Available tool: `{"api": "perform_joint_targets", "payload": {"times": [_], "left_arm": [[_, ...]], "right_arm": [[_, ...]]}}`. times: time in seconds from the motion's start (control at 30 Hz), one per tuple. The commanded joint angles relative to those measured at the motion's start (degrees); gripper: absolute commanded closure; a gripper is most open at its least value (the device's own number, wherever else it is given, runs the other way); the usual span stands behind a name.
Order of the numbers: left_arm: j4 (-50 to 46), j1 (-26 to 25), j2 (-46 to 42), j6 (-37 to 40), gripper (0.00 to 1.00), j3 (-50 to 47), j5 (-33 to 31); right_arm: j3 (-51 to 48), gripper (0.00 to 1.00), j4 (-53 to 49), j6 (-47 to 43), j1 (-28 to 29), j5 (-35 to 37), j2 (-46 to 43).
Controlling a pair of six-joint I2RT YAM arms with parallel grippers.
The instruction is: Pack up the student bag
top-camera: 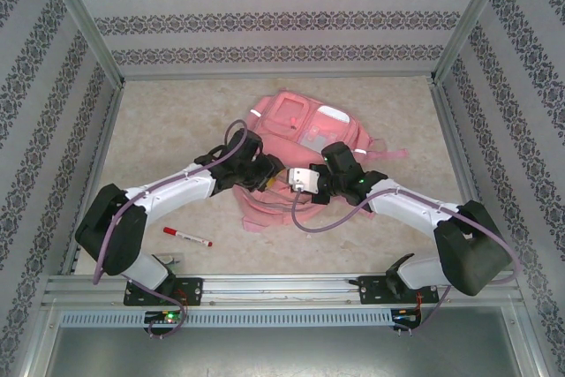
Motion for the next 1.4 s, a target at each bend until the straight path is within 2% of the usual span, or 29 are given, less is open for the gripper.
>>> {"api": "perform_joint_targets", "payload": {"times": [0.0, 0.03, 0.1, 0.23, 0.33, 0.4, 0.57, 0.7, 0.9, 1.07, 1.17, 1.23, 1.37], "left_arm": [[-5.0, -0.3, -4.5, 27.6, 0.54, 2.6, 2.6], [-6.6, -0.6, -5.8, 34.7, 0.54, 1.9, 2.2], [-3.8, -1.0, -8.9, 45.1, 0.54, -2.2, 3.8], [14.0, -1.9, -14.4, 63.2, 0.59, -13.6, 8.5], [26.6, -1.9, -14.0, 69.4, 0.61, -19.2, 7.2], [27.3, -1.9, -11.2, 72.6, 0.58, -17.7, 7.7], [24.2, -2.4, -3.9, 76.8, 0.56, -12.2, 8.1], [25.9, -3.0, -2.0, 79.5, 0.56, -12.0, 7.4], [22.8, -4.7, 0.5, 83.6, 0.58, -11.4, 6.9], [23.5, -5.7, 1.7, 83.5, 0.69, -11.1, 0.5], [24.7, -6.3, 2.5, 84.0, 0.87, -10.8, -8.3], [25.0, -6.3, 1.9, 84.7, 1.00, -11.1, -8.7], [26.7, -6.3, -0.8, 87.0, 1.00, -13.7, -5.3]], "right_arm": [[0.4, 1.00, 4.4, 2.9, -0.9, -4.2, 0.9], [0.3, 1.00, 4.9, 3.6, -1.0, -4.8, 0.8], [0.3, 1.00, 5.8, 4.8, -1.5, -5.6, 0.6], [0.1, 1.00, 7.5, 7.0, -3.1, -8.0, 0.4], [-0.1, 1.00, 8.4, 8.3, -3.7, -9.9, 0.6], [-0.1, 1.00, 8.9, 9.2, -3.8, -10.9, 0.8], [-0.3, 1.00, 9.8, 10.5, -3.9, -12.5, 1.3], [-0.2, 1.00, 10.0, 11.1, -3.9, -13.1, 1.5], [-0.4, 1.00, 10.6, 11.4, -3.9, -13.7, 1.6], [-0.5, 1.00, 10.9, 11.5, -3.9, -14.7, 1.5], [-1.1, 1.00, 11.8, 11.2, -3.9, -16.7, 1.2], [-1.5, 1.00, 12.0, 11.1, -3.9, -16.8, 1.0], [-1.9, 1.00, 11.5, 9.9, -4.1, -16.0, 0.8]]}}
